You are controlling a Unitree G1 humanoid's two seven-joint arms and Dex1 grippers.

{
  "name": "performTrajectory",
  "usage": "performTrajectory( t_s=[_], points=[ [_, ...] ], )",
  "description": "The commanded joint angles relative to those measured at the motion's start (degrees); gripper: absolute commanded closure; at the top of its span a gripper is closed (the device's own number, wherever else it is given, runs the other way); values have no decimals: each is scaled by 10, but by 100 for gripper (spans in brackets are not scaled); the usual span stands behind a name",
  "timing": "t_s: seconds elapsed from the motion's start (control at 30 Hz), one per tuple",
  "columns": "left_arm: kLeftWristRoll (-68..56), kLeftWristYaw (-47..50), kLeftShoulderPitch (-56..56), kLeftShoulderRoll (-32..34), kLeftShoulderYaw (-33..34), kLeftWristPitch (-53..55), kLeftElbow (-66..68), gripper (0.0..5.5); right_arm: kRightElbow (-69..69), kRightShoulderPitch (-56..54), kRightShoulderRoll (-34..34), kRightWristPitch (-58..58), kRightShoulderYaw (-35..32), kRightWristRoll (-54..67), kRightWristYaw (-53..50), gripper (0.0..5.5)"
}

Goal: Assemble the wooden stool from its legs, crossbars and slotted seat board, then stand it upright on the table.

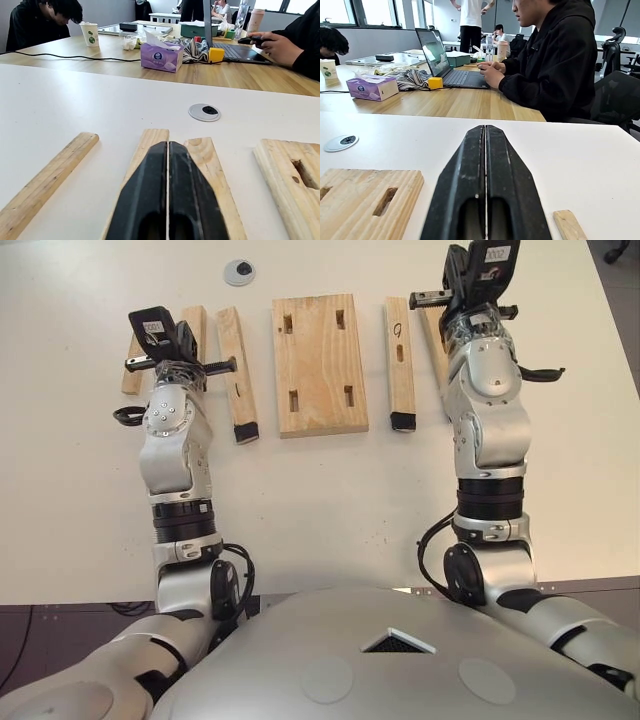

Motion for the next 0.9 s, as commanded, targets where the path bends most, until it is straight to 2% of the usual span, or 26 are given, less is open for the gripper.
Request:
performTrajectory(
  t_s=[0.03, 0.13, 0.23, 0.33, 0.43, 0.57, 0.7, 0.9],
  points=[
    [10, -51, -42, 89, 14, -2, 73, 501, -16, 13, 21, -2, 0, 0, -20, 550],
    [12, -106, -95, 190, 42, -32, 221, 456, 1, 16, -6, -15, -16, 0, -10, 550],
    [17, -160, -111, 243, 40, -71, 334, 417, 24, 4, -20, -24, -34, 4, -7, 550],
    [9, -197, -105, 246, 31, -75, 365, 368, 27, -10, -8, -21, -31, 9, -8, 550],
    [-7, -227, -82, 248, 36, -53, 339, 321, 11, -12, 5, -11, -10, 8, -5, 550],
    [-6, -244, -75, 251, 25, -27, 315, 254, 12, -3, -4, -9, -16, 8, 1, 550],
    [-15, -277, -80, 248, 25, -22, 367, 254, 22, -15, -5, -8, -20, 8, 4, 550],
    [-5, -266, -86, 242, 28, -90, 496, 254, 38, -40, -17, -9, -18, 8, 26, 550]
  ],
)
